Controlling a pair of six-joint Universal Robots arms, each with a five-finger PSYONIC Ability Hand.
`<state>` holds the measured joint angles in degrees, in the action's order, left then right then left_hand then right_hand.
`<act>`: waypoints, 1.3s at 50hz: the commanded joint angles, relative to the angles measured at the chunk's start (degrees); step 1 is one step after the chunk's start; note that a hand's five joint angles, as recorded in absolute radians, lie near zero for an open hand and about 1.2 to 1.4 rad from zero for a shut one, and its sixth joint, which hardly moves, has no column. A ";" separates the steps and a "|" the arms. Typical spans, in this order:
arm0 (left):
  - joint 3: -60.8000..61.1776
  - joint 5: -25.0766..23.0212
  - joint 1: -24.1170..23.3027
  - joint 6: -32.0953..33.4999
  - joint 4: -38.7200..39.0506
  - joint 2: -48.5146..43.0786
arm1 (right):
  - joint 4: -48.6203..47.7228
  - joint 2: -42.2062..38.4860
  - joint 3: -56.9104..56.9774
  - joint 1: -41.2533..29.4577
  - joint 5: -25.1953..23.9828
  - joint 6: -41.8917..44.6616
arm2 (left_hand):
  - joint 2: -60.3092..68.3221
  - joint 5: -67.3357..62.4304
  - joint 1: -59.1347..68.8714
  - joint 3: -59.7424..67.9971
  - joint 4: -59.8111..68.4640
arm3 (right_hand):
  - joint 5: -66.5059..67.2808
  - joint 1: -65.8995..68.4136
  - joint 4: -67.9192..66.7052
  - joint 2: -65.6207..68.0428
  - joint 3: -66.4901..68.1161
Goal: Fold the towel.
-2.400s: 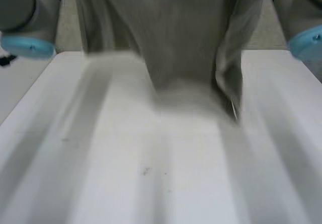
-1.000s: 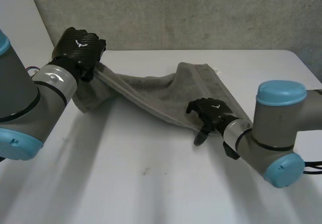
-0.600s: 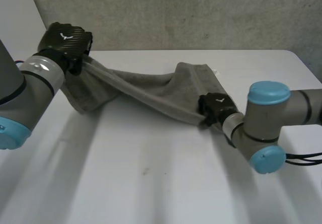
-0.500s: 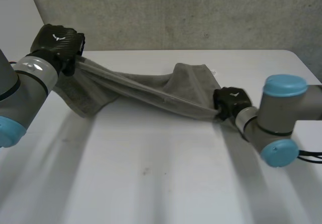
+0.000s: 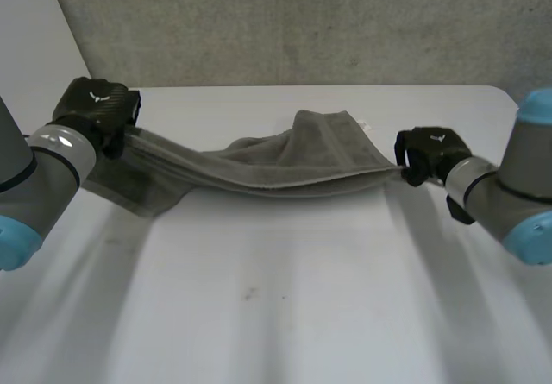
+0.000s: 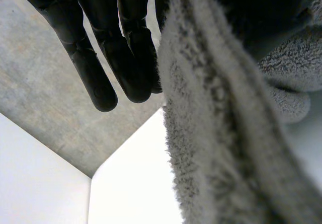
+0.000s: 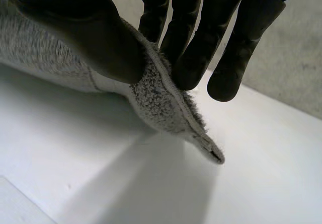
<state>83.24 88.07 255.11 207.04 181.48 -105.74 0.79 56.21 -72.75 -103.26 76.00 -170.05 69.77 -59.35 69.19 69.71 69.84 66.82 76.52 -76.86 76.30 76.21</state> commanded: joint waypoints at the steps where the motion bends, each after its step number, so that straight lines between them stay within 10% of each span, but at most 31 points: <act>1: 0.88 -0.09 0.04 0.82 -3.31 0.89 | 12.27 11.44 2.25 1.91 -3.23 9.00 | 10.23 -10.65 10.81 10.29 10.16 | 3.18 3.48 -3.14 3.70 3.79; 13: 5.35 -0.18 -0.67 6.97 -15.54 4.93 | 35.57 24.02 2.18 4.64 0.54 35.39 | 10.23 -10.65 10.81 10.29 10.16 | 3.18 3.48 -3.14 3.70 3.79; 30: 14.41 -0.09 -3.92 15.94 -15.46 9.86 | 38.76 29.57 -9.60 7.45 2.31 45.68 | 10.23 -10.65 10.81 10.29 10.16 | 3.18 3.48 -3.14 3.70 3.79; 65: -38.59 0.09 -4.62 27.63 -10.89 -40.94 | 16.17 -15.43 23.88 -0.63 9.52 38.04 | 10.23 -10.65 10.81 10.29 10.16 | 3.18 3.48 -3.14 3.70 3.79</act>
<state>51.81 88.23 250.59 234.66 170.77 -141.67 17.95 45.84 -54.86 -103.15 84.03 -132.41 69.77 -59.52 69.39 69.73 69.86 67.84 76.54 -76.86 76.32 76.22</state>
